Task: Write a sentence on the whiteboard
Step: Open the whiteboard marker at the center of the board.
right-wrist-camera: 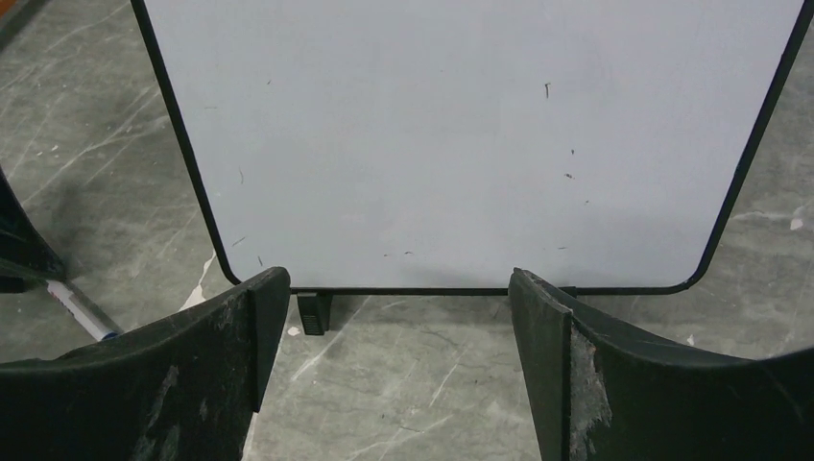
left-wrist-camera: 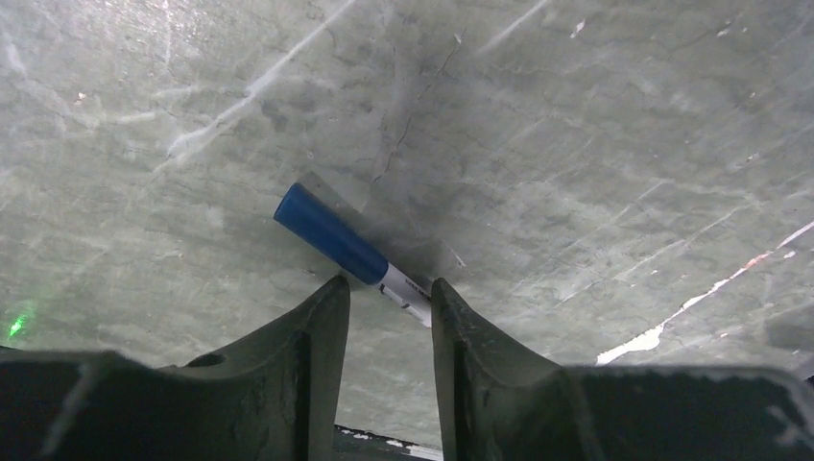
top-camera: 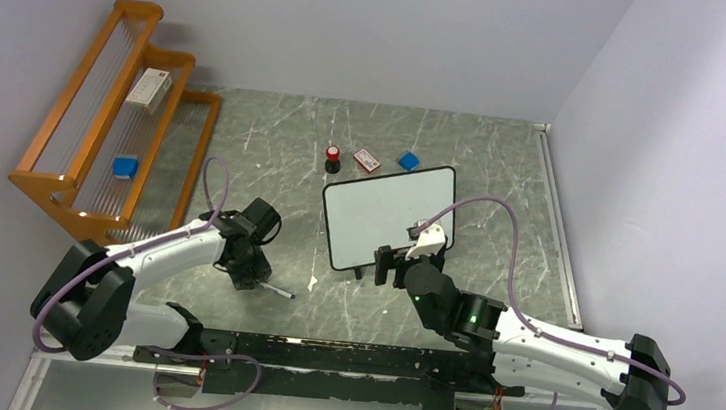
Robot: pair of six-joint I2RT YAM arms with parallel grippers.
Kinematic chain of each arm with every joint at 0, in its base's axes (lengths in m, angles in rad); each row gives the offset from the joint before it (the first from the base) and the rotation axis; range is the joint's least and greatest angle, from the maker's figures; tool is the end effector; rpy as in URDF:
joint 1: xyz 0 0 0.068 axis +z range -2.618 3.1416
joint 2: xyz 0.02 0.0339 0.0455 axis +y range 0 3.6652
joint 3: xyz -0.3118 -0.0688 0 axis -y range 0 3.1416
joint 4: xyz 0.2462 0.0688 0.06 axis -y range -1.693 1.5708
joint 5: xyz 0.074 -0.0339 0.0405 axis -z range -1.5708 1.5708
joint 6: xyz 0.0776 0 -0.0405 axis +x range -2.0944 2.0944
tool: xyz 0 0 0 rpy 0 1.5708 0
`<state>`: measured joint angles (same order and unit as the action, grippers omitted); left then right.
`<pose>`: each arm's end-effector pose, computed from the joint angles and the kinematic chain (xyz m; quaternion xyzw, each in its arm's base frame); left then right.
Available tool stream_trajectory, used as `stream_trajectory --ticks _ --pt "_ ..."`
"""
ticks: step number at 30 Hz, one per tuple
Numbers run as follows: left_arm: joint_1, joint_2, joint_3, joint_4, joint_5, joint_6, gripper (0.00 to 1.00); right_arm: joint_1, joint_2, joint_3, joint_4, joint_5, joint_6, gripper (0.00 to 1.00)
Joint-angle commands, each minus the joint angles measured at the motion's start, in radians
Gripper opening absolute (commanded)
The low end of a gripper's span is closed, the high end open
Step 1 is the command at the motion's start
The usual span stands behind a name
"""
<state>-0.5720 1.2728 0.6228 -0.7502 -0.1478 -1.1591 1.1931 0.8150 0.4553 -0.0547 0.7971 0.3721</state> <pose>0.1629 -0.0913 0.1618 -0.2935 0.9493 -0.0170 0.1111 0.1162 0.1423 0.2583 -0.1135 0.7923 0.1247 0.5863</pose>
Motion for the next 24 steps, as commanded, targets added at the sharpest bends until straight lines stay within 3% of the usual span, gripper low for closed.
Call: stream_trajectory --ticks 1,9,14,24 --pt "-0.014 0.024 -0.015 0.055 0.016 -0.035 0.4 0.002 -0.02 -0.019 0.045 0.001 -0.031 0.88" --pt "-0.023 0.094 -0.042 0.097 0.017 -0.043 0.33 0.002 -0.04 -0.051 0.147 -0.057 -0.119 0.92" --pt "-0.023 0.117 -0.03 0.123 0.009 -0.035 0.23 0.001 -0.024 -0.06 0.228 -0.133 -0.177 1.0" --pt "-0.022 -0.018 0.008 0.14 0.008 -0.074 0.05 0.002 0.058 0.01 0.271 -0.189 -0.217 1.0"
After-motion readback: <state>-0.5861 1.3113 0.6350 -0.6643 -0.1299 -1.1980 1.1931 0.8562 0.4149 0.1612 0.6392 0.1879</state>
